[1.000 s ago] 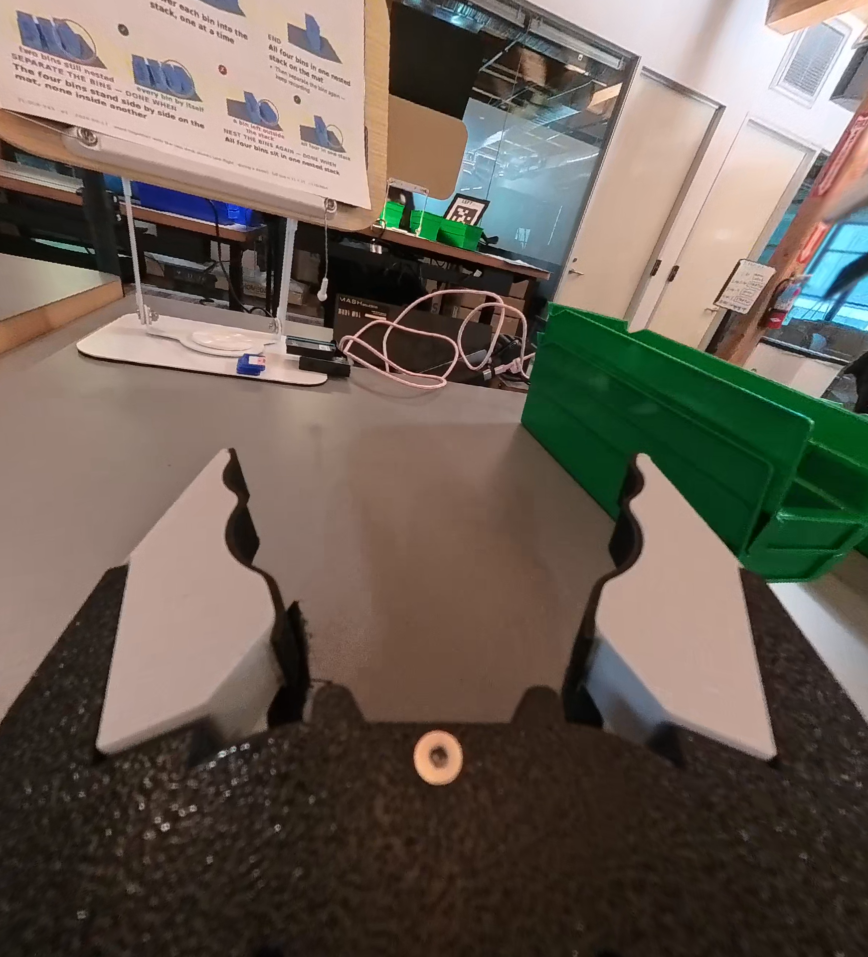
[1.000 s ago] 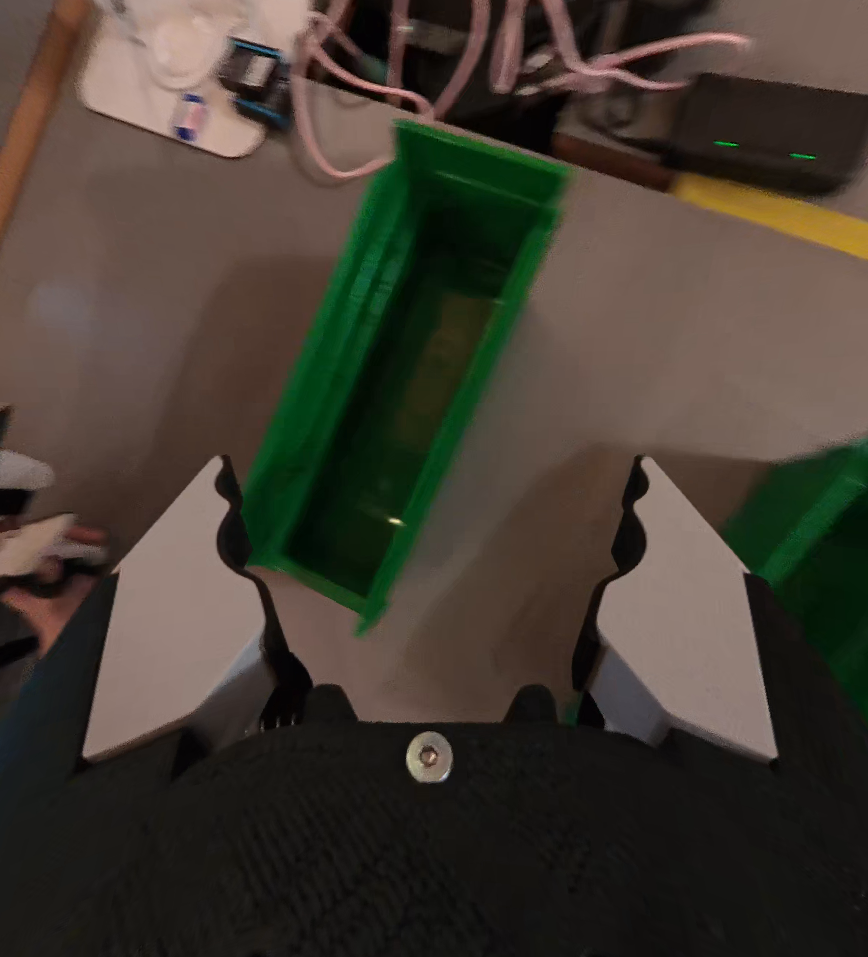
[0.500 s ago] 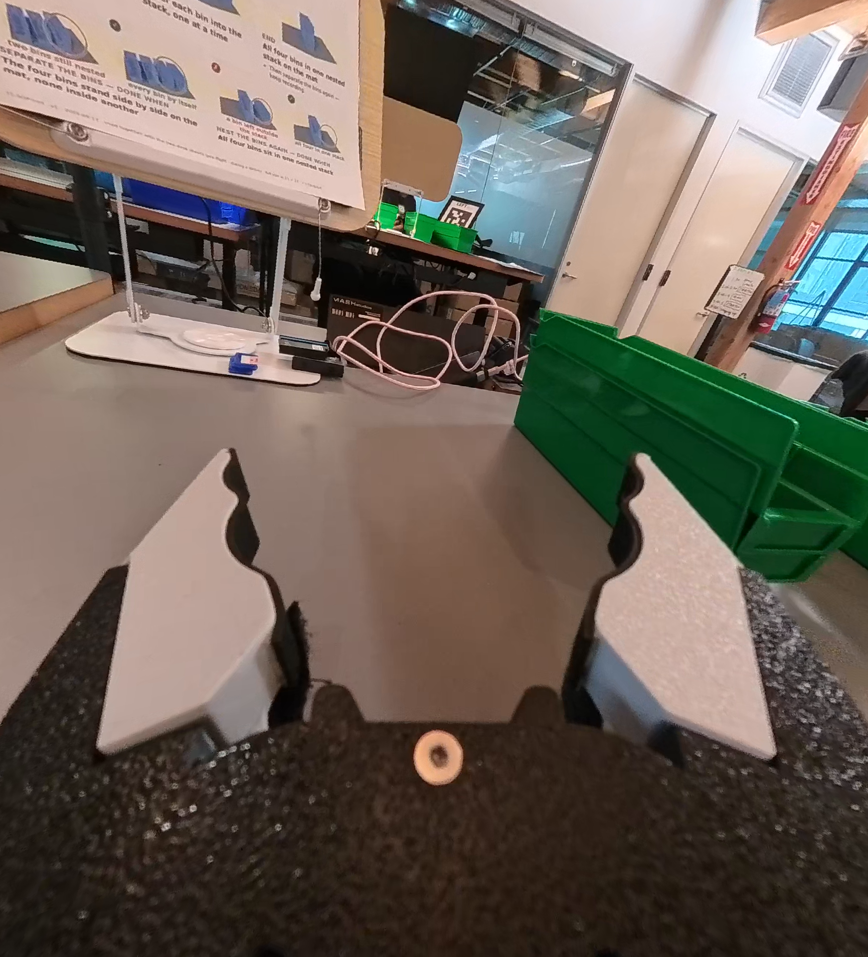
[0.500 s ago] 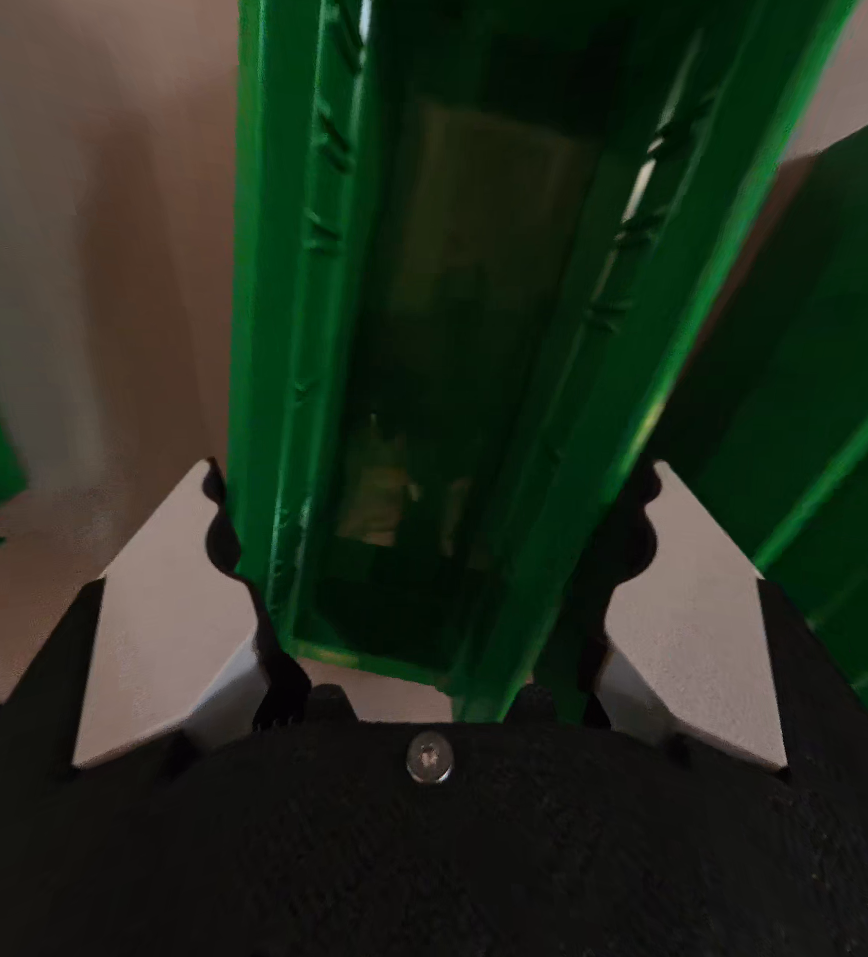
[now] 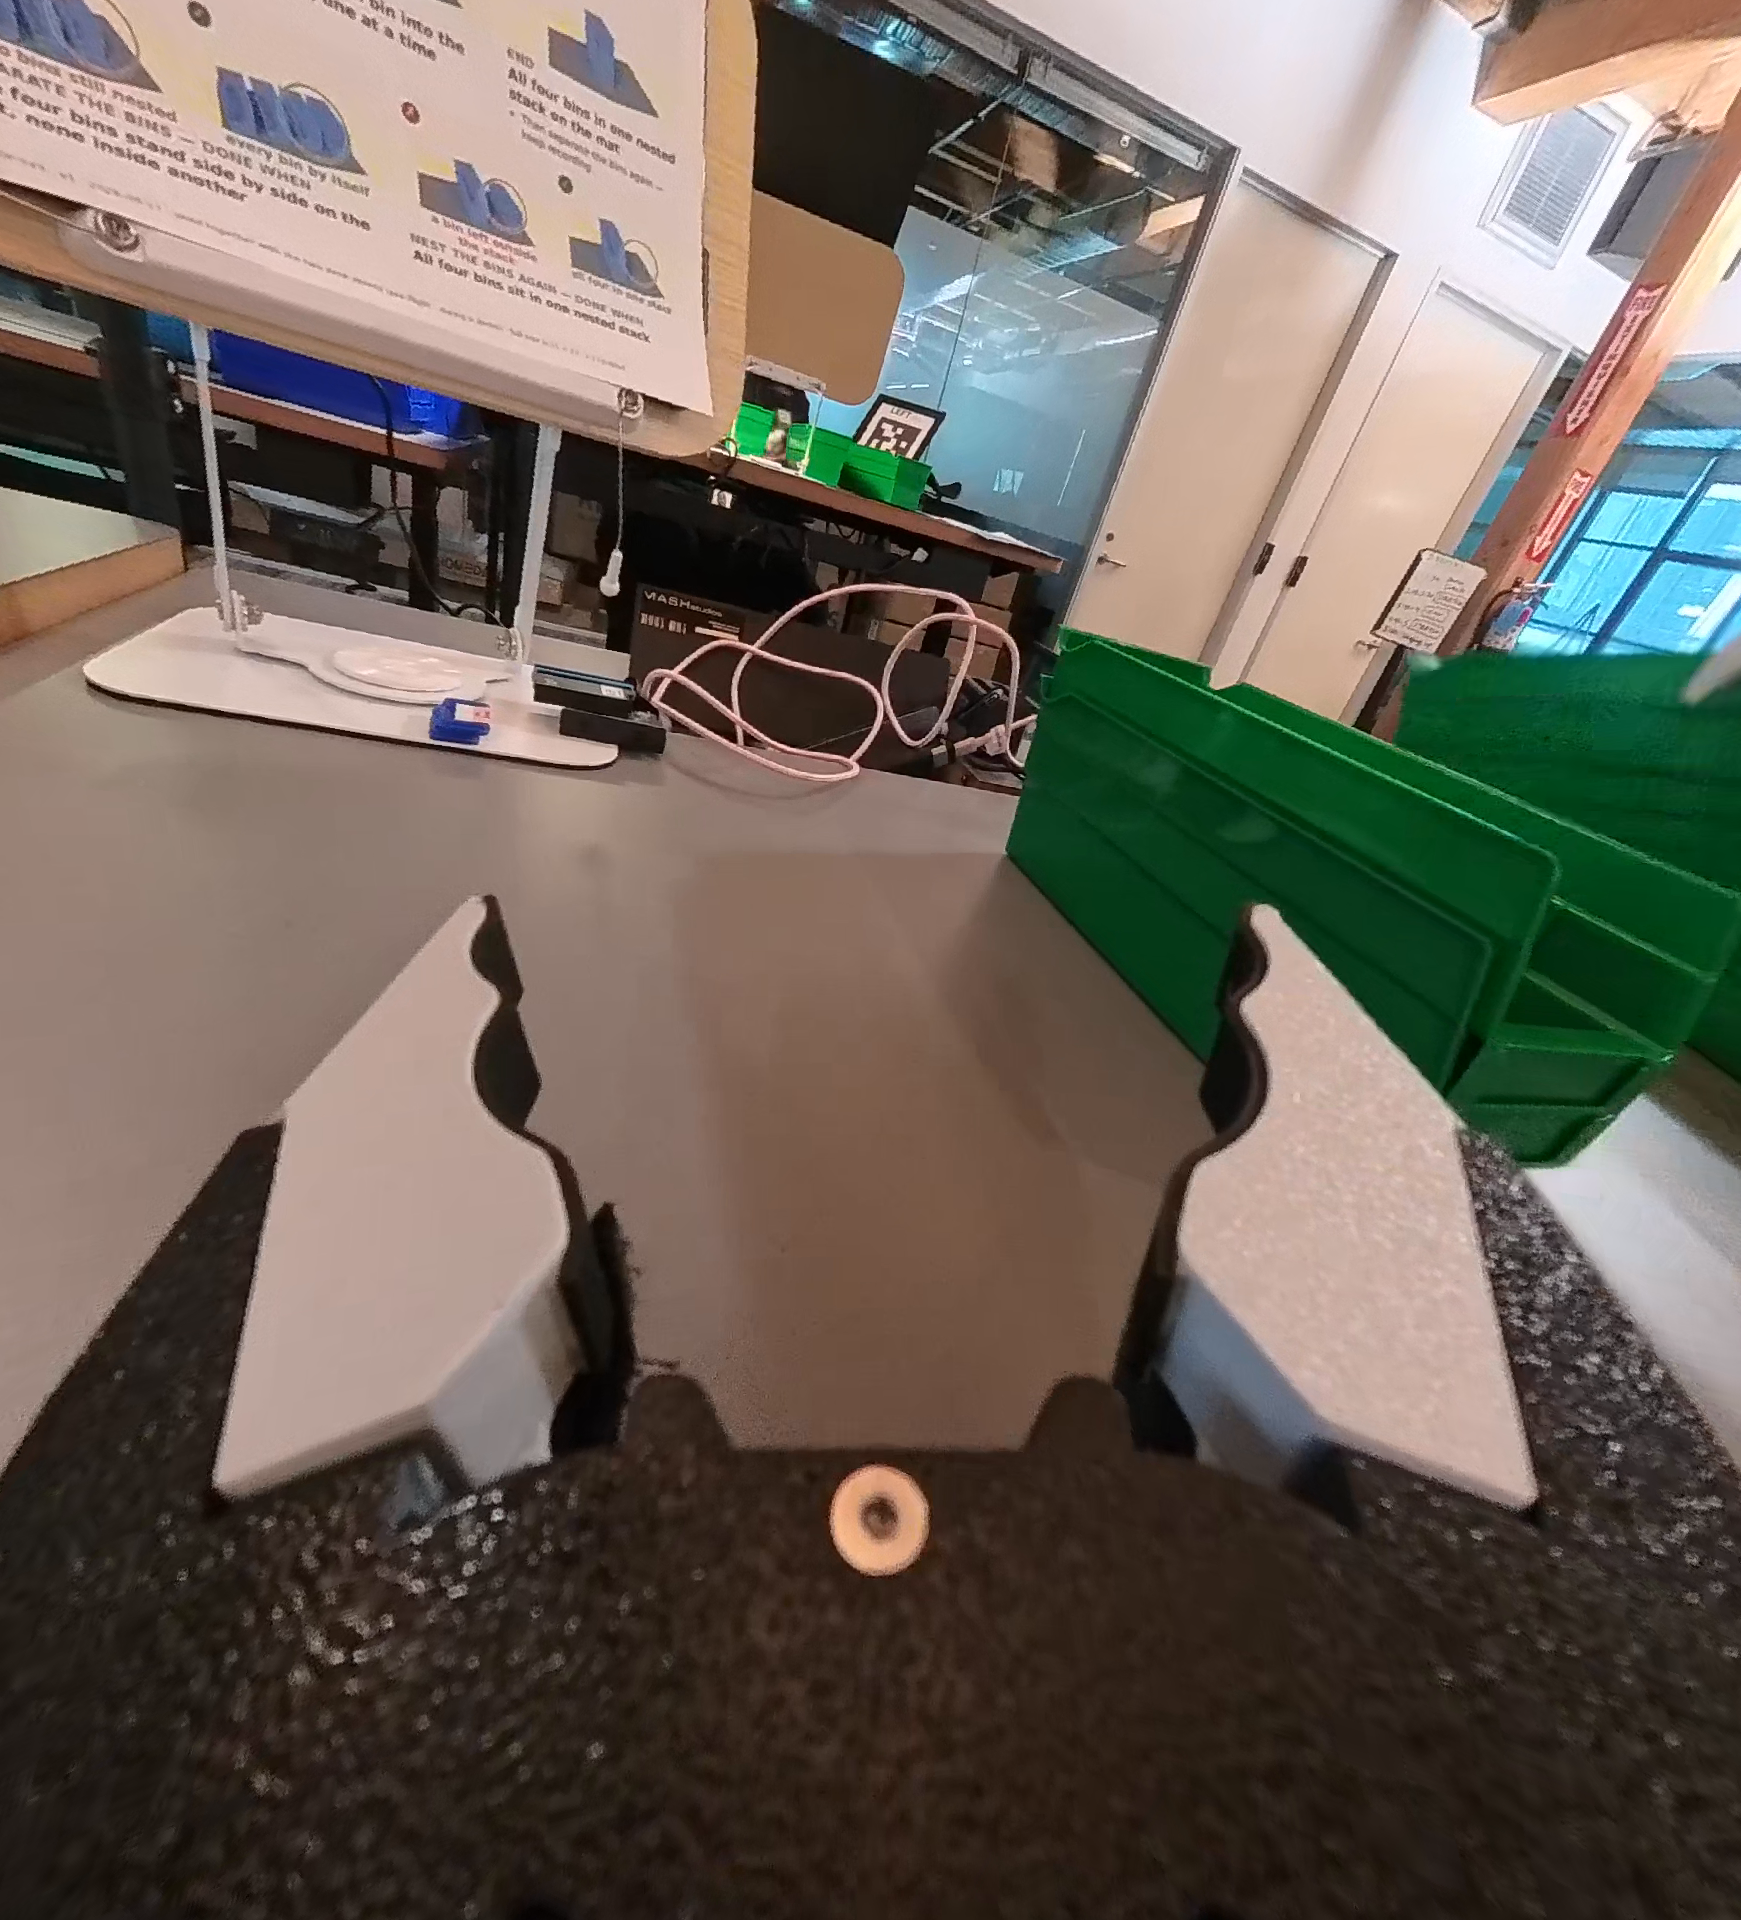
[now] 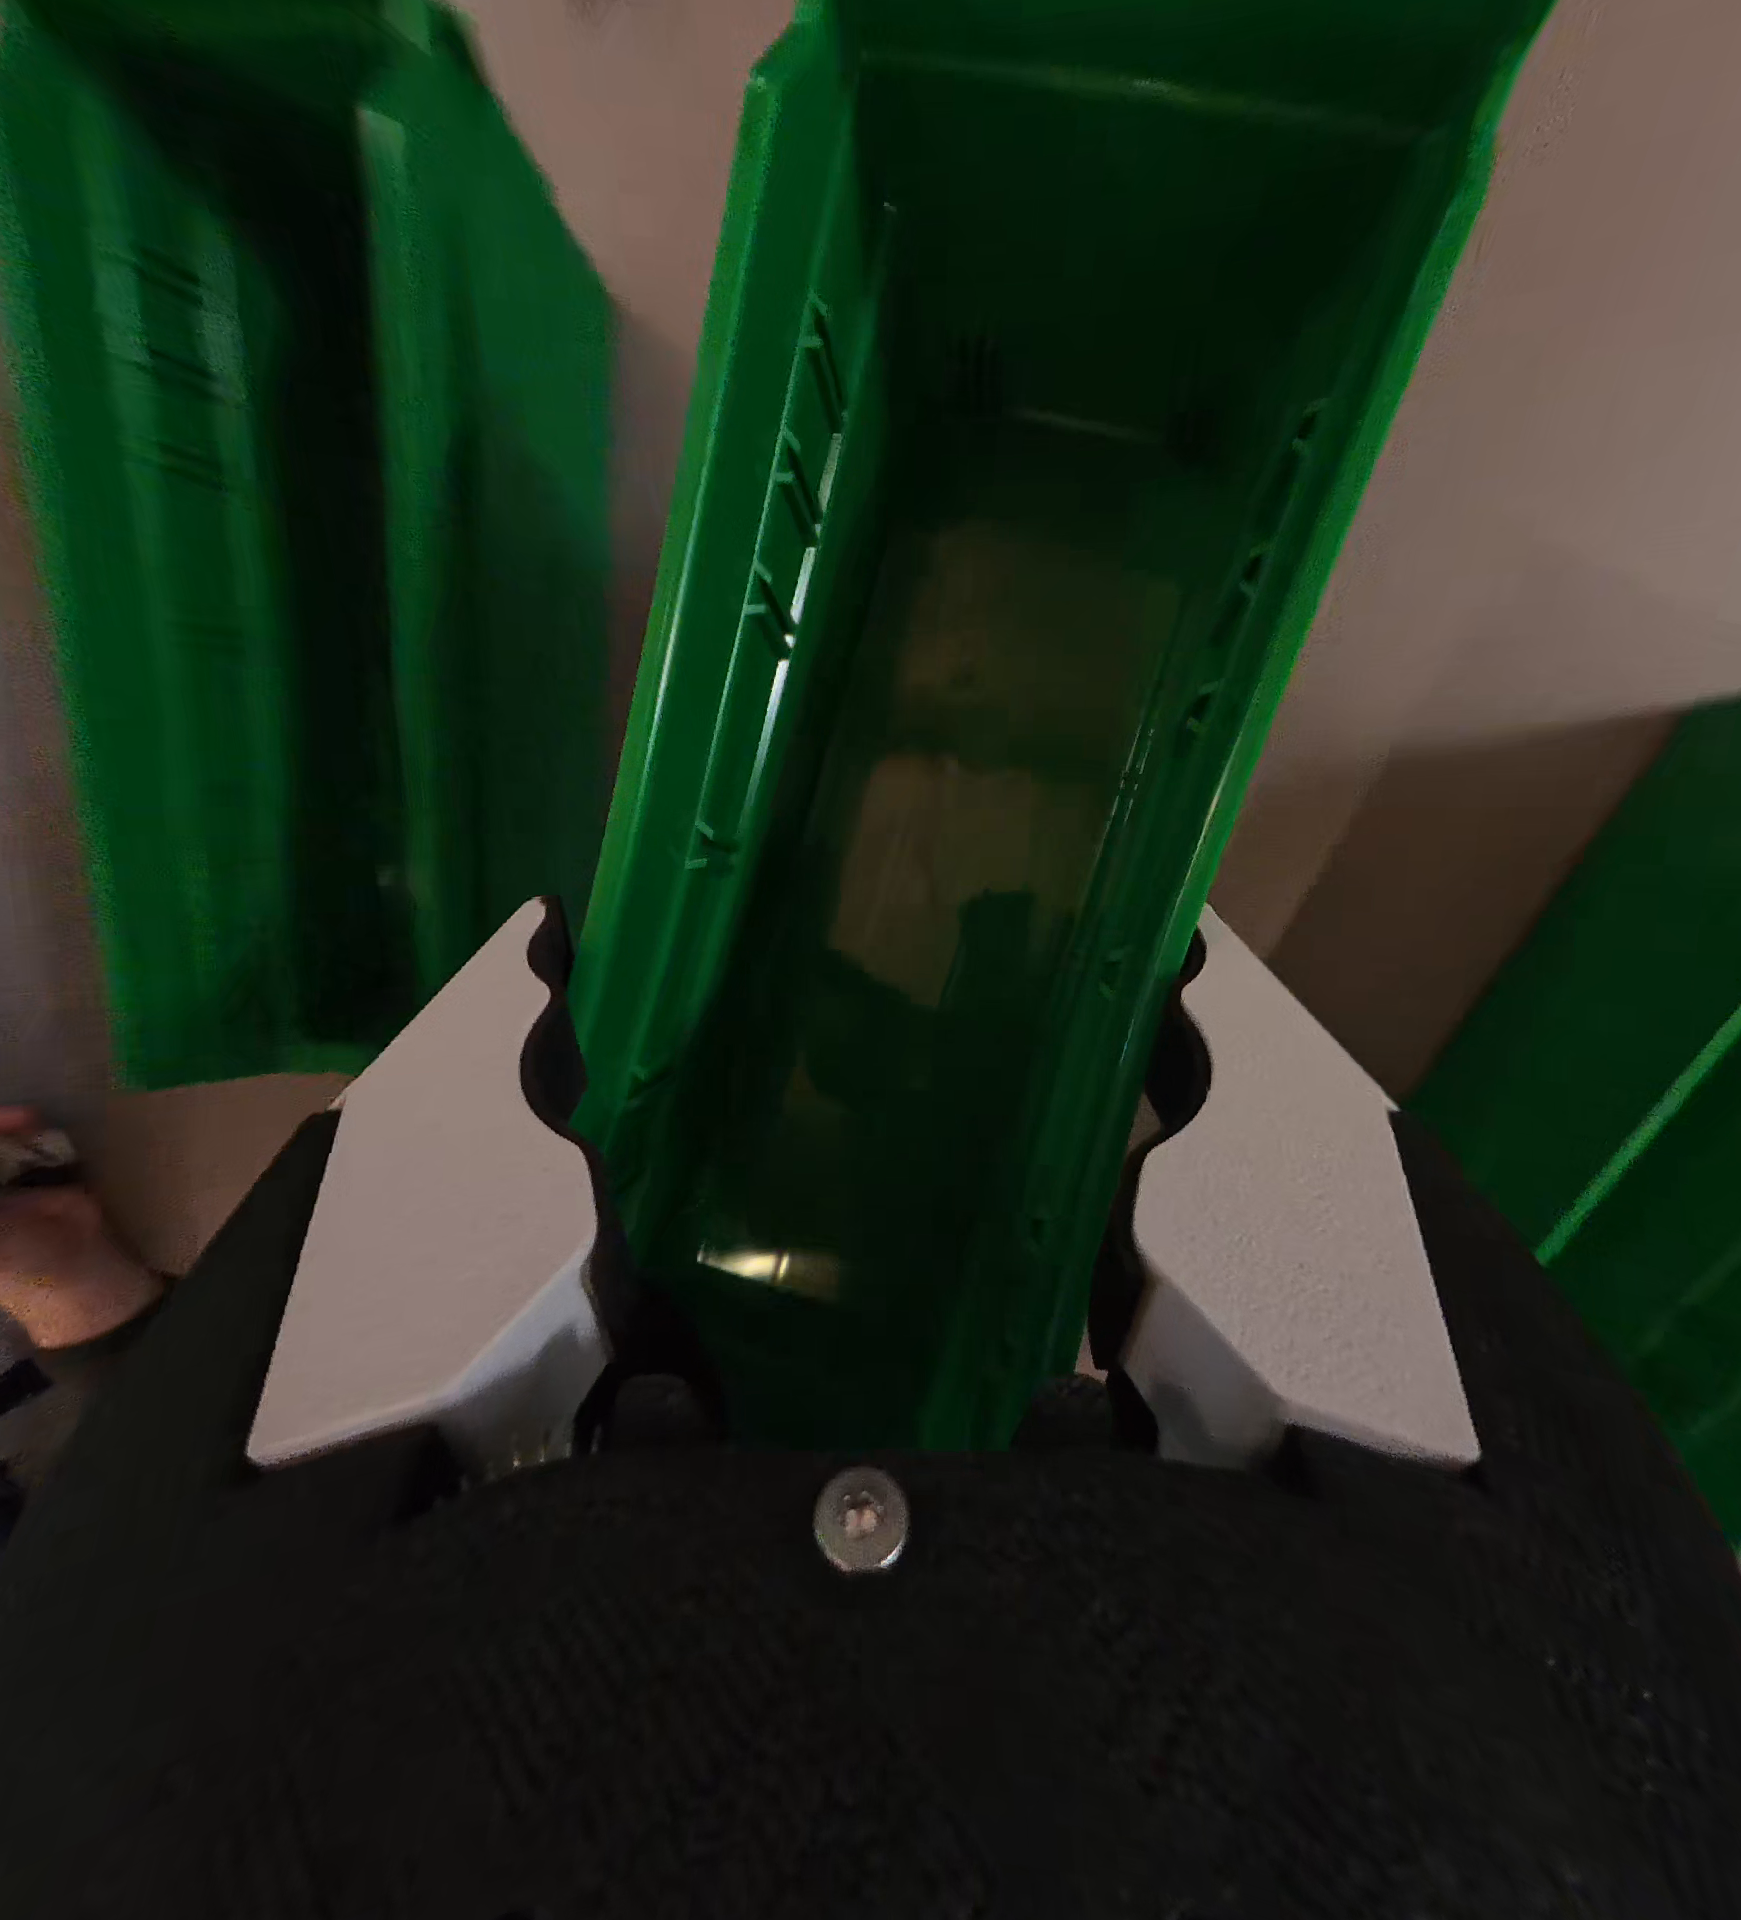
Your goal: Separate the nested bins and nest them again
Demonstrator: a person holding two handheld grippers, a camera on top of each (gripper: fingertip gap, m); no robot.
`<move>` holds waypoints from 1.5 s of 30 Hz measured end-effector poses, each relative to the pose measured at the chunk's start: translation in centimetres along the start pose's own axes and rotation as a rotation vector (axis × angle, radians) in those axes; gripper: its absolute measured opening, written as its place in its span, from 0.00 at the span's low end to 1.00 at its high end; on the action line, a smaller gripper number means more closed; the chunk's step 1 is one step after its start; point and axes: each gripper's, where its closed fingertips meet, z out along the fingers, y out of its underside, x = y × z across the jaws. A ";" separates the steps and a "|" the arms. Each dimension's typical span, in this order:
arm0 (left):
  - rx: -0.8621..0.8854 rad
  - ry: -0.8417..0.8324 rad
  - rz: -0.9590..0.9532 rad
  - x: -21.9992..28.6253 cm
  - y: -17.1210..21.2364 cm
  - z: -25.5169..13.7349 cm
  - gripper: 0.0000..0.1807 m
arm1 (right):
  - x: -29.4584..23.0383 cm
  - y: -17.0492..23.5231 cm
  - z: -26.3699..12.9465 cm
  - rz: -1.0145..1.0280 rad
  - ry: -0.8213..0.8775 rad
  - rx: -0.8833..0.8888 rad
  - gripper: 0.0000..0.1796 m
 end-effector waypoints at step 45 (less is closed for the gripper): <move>0.001 0.020 -0.027 0.0 0.0 0.1 0.73 | -19.7 -4.8 1.0 -0.292 -0.240 0.410 0.74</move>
